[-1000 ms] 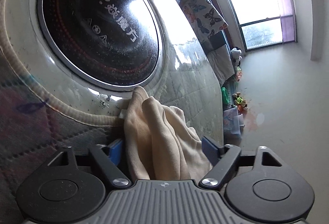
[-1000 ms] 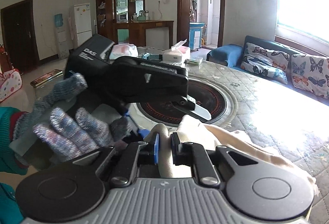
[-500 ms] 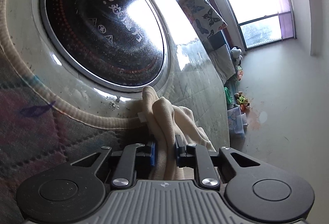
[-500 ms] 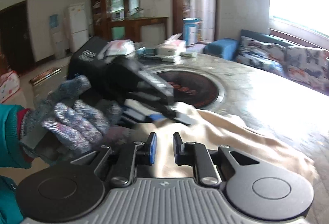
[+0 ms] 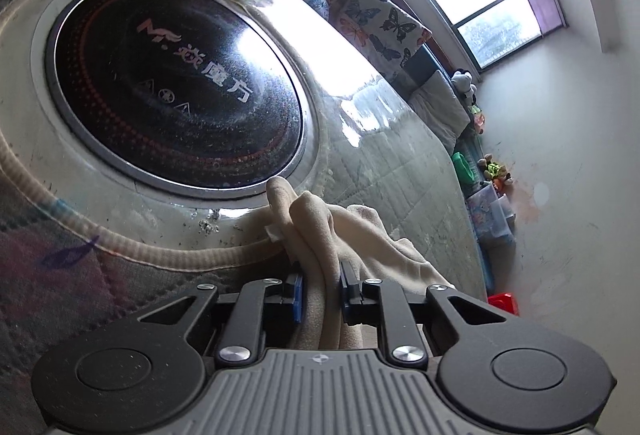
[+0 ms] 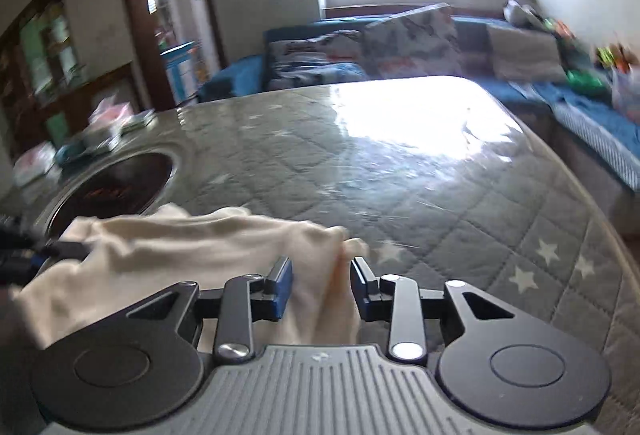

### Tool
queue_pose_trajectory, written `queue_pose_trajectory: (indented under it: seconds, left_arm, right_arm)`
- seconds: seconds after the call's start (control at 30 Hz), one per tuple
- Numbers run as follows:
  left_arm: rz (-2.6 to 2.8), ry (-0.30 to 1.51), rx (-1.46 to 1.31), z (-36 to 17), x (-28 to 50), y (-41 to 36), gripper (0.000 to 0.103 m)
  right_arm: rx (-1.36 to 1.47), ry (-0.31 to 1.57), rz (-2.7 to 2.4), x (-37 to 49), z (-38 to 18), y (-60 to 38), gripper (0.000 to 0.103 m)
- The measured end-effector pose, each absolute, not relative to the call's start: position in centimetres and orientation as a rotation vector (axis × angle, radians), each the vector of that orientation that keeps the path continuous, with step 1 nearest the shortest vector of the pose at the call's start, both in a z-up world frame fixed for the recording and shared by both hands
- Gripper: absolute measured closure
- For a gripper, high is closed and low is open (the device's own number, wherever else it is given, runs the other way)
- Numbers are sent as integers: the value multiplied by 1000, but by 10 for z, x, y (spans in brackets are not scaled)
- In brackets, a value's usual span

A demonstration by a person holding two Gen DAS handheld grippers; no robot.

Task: Fold clothes

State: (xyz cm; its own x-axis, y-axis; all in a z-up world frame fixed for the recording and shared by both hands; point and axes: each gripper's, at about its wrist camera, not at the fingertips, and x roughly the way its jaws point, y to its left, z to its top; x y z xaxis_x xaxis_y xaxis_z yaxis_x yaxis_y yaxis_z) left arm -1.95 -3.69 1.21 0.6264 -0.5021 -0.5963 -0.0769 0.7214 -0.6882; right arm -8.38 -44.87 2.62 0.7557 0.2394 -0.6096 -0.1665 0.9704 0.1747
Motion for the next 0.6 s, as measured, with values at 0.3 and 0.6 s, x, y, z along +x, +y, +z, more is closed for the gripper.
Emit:
queue_pose_trajectory:
  seconds: [0.3,0.6]
  left_arm:
    - [-290,832,-531,30,-21,-65,84]
    - [-400,762,-388,59,-7,-120,89]
  right_arm:
    - [206,684,237,-79,16,-458,92]
    - [193,543,188,-100,56,-479,94]
